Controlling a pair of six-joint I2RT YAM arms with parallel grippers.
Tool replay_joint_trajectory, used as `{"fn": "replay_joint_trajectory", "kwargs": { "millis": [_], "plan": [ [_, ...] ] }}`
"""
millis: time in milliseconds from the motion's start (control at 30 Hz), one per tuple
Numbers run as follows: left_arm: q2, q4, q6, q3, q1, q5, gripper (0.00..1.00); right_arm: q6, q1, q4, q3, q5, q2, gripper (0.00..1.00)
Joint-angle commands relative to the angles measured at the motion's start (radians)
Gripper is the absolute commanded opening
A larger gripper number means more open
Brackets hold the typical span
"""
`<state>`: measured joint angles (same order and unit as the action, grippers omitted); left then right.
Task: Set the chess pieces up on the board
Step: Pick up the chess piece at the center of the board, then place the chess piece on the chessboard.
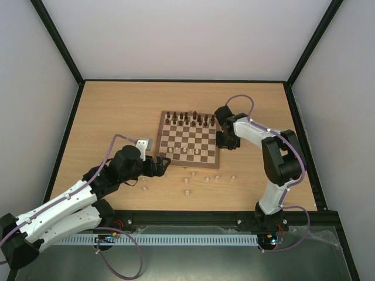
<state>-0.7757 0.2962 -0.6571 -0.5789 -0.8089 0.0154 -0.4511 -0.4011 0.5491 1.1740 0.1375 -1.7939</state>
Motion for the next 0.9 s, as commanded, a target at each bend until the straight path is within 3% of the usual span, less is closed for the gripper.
{"fn": "replay_joint_trajectory", "kwargs": {
  "millis": [0, 167, 433, 633, 867],
  "plan": [
    [-0.005, -0.031, -0.008, 0.013, -0.006, 0.006, 0.99, 0.012, 0.002, 0.015, -0.016, -0.010, -0.021, 0.28],
    [0.001, -0.020, -0.012, 0.010, -0.005, -0.003, 0.99, 0.016, 0.002, 0.012, -0.026, -0.022, -0.021, 0.24],
    [0.006, -0.010, -0.014, 0.010, -0.005, -0.014, 0.99, 0.020, 0.002, 0.040, -0.040, -0.016, 0.036, 0.05],
    [-0.003, 0.002, -0.008, 0.001, -0.003, -0.038, 0.99, 0.010, -0.038, 0.120, -0.021, 0.022, 0.186, 0.06],
    [-0.017, 0.018, 0.001, -0.009, 0.006, -0.054, 0.99, -0.025, -0.169, 0.182, -0.004, 0.035, 0.254, 0.08]
  ]
}}
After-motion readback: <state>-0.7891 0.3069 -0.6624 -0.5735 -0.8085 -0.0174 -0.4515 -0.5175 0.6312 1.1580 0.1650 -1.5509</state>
